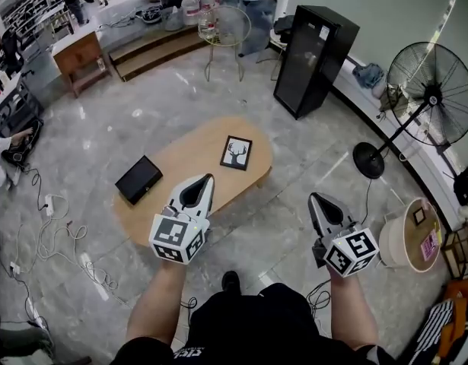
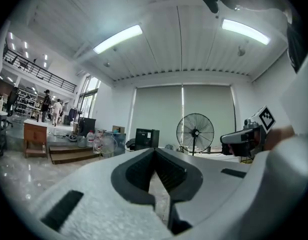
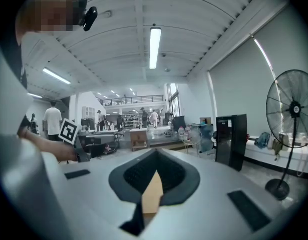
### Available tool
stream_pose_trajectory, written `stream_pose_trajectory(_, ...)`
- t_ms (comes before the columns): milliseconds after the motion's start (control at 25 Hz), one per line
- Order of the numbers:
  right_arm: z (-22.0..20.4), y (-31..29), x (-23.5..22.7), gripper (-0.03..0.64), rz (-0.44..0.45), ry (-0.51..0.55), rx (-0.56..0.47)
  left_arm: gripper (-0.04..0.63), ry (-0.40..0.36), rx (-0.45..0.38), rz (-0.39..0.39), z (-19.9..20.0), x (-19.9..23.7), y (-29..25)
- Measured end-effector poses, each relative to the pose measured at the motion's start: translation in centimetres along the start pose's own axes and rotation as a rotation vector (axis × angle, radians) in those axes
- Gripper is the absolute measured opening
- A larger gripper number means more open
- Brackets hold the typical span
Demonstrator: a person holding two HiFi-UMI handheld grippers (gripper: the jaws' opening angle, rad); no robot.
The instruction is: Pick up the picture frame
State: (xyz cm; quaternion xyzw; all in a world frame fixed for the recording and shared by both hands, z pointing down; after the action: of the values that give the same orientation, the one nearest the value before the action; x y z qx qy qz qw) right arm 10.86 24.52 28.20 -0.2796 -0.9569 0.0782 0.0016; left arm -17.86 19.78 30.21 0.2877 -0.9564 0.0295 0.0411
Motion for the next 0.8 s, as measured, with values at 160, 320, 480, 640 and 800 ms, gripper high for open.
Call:
stream_pose_trajectory(160, 0.8, -2.1, -0.8, 0.006, 0.0, -0.001, -0.005, 0.006, -0.011, -0.005, -0.011, 0.6, 1.1, -1.6)
stream_pose_trajectory(320, 1.2, -4.1, -2.1, 0.006, 0.003, -0.007, -0.018, 0.01, -0.027, 0.008, 0.006, 0.9, 2.2, -3.5)
stream_pose_trajectory(480, 1.3, -6.6, -5.0, 0.006, 0.01, -0.044, -0.028, 0.011, -0.023, 0.043, 0.021, 1.0, 2.9, -6.7)
stream_pose_trajectory(640, 1.2, -9.8, -8.0, 0.006, 0.038, -0.076, -0.035, 0.008, -0.009, 0.068, 0.048, 1.0, 4.3, -10.4)
stream_pose_trajectory(800, 0.0, -13.2, -12.2, 0.006, 0.067, -0.107, -0.034, 0.008, -0.022, 0.099, 0.057, -0.1, 5.3, -15.3)
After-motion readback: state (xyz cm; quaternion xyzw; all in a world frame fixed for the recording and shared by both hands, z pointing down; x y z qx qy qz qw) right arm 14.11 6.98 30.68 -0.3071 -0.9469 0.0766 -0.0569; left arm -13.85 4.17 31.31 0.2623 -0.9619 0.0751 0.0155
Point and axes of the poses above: the fingertips, and each gripper's own axes: y backward along the fingers, x to its left, z out of its top, the point moved 5 cm from there along y, backward along the fingers, and after that the axes turned 2 degrees about y, right-handed, at the moved point
